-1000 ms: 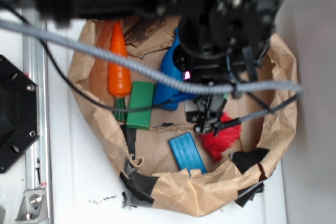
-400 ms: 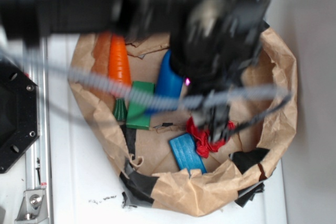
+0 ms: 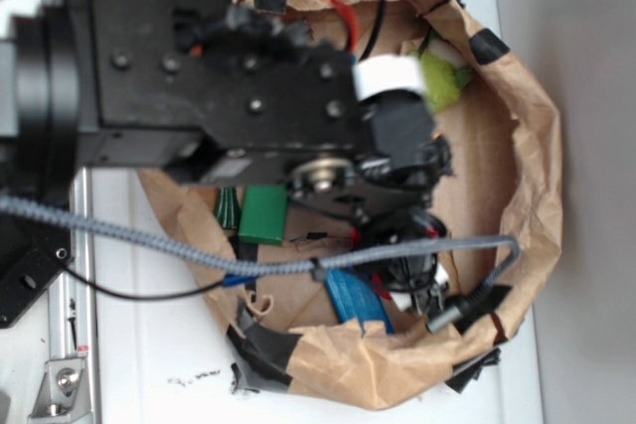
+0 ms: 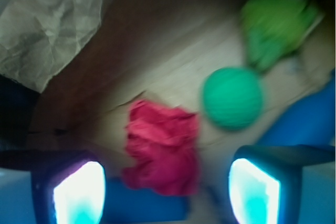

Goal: Grab the red paper.

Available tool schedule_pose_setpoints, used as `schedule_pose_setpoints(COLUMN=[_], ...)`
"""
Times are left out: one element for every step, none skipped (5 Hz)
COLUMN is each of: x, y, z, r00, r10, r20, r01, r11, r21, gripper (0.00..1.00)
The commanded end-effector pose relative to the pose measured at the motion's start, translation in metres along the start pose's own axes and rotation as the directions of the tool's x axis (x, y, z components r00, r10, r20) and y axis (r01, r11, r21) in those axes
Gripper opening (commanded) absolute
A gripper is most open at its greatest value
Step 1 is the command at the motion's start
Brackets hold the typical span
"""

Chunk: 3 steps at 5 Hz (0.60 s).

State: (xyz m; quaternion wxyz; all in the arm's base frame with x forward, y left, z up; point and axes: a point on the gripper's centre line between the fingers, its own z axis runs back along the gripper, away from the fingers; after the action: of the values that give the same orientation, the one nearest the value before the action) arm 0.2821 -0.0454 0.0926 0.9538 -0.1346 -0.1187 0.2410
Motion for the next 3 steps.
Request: schedule_pose_setpoints(x=[-0.004, -0.005, -0.009], y=[-0.001, -0.002, 0.005], z=[-0.029, -0.047, -0.068], r00=[0.998, 0.995, 0.989], r10=[-0.019, -0.048, -0.072], r20=[-0.056, -0.084, -0.127], r01=[0.019, 0.049, 0.078], r11=[1.000, 0.999, 0.996], r21=[-0.001, 0.007, 0.038], gripper=[1.00, 1.00, 0.00])
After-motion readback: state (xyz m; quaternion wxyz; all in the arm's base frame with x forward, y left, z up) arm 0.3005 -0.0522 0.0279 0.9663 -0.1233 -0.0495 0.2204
